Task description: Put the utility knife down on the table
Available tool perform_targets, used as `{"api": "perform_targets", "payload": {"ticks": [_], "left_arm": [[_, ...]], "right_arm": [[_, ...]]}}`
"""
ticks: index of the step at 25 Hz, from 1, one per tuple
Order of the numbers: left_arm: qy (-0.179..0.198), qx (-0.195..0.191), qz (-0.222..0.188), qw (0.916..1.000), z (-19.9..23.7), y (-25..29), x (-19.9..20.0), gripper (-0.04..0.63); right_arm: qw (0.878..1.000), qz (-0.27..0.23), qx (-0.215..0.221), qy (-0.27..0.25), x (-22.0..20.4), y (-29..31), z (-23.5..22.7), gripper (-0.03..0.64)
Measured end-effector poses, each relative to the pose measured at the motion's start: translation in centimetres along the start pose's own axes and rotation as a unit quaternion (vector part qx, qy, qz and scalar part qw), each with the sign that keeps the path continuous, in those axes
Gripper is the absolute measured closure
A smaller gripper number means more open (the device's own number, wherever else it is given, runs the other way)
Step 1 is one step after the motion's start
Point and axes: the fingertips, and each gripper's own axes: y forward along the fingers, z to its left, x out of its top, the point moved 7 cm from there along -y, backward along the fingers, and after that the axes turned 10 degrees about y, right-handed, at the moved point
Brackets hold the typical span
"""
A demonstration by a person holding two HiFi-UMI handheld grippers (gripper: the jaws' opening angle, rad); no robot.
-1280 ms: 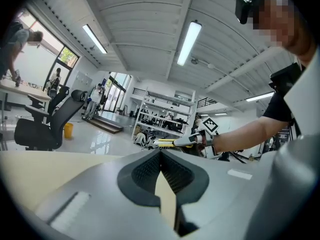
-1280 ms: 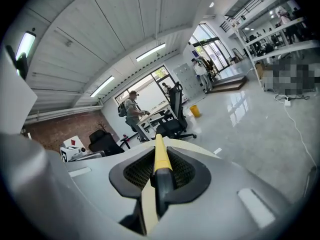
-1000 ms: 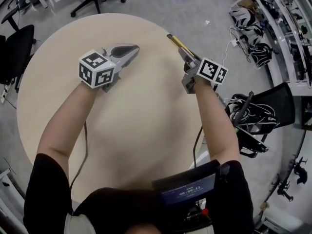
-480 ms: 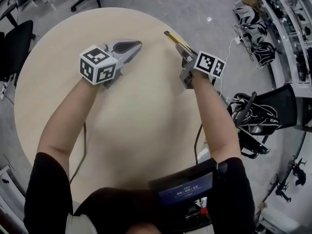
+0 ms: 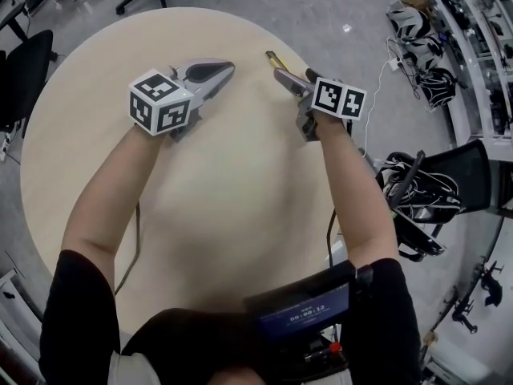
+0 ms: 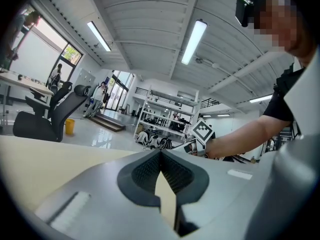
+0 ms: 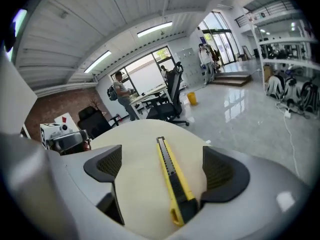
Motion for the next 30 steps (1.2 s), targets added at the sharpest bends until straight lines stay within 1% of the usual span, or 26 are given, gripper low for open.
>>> {"api": "perform_targets", "payload": {"ticks": [2, 6, 11, 16, 20, 21, 22, 23, 24, 25, 30], "left_arm": [[-0.006, 0.002, -0.003, 1.0, 0.2, -0.1, -0.1, 0.597], [-0.005, -0.001, -0.002, 1.0, 0.0, 0.3, -0.3, 0.597], [-0.003, 0.0, -0.009, 1.0, -0.1, 0.2, 0.5, 0.597], [0.004, -0.003, -0.007, 1.0, -0.5, -0.1, 1.2, 0.597], [0.0, -0.006, -0.011, 0.9999, -1.4, -0.1, 1.9, 0.597], [0.0, -0.009, -0.011, 0.9999, -1.7, -0.1, 2.1, 0.597], [0.0, -0.01, -0.013, 0.9999, -2.0, -0.2, 2.4, 0.597], [0.0, -0.011, -0.015, 0.9998, -2.3, -0.3, 2.8, 0.597], [0.0, -0.01, -0.018, 0.9998, -2.5, -0.3, 3.3, 0.597], [0.0, -0.009, -0.021, 0.9997, -2.8, -0.4, 3.8, 0.597], [0.01, -0.018, -0.027, 0.9994, -5.1, -0.7, 6.7, 0.597]], "right_arm": [[1.0, -0.014, -0.01, -0.011, 0.5, -0.2, 0.2, 0.084], [0.999, -0.037, -0.007, -0.004, 1.2, -1.0, 0.0, 0.087], [0.999, -0.046, -0.01, 0.006, 1.3, -1.8, -0.3, 0.1], [0.999, -0.048, -0.01, 0.007, 1.3, -2.8, 0.3, 0.103], [0.998, -0.055, -0.001, 0.011, 1.6, -4.2, 0.9, 0.107], [0.998, -0.058, 0.003, 0.01, 1.6, -4.7, 1.2, 0.117], [0.998, -0.061, 0.005, 0.008, 1.6, -5.3, 1.4, 0.158], [0.998, -0.067, 0.005, 0.005, 1.7, -5.9, 1.7, 0.252], [0.997, -0.075, 0.001, 0.002, 1.8, -6.7, 2.0, 0.445], [0.996, -0.084, -0.004, 0.001, 2.0, -7.5, 2.2, 0.603], [0.994, -0.109, -0.001, -0.003, 2.9, -11.8, 3.7, 0.603]]}}
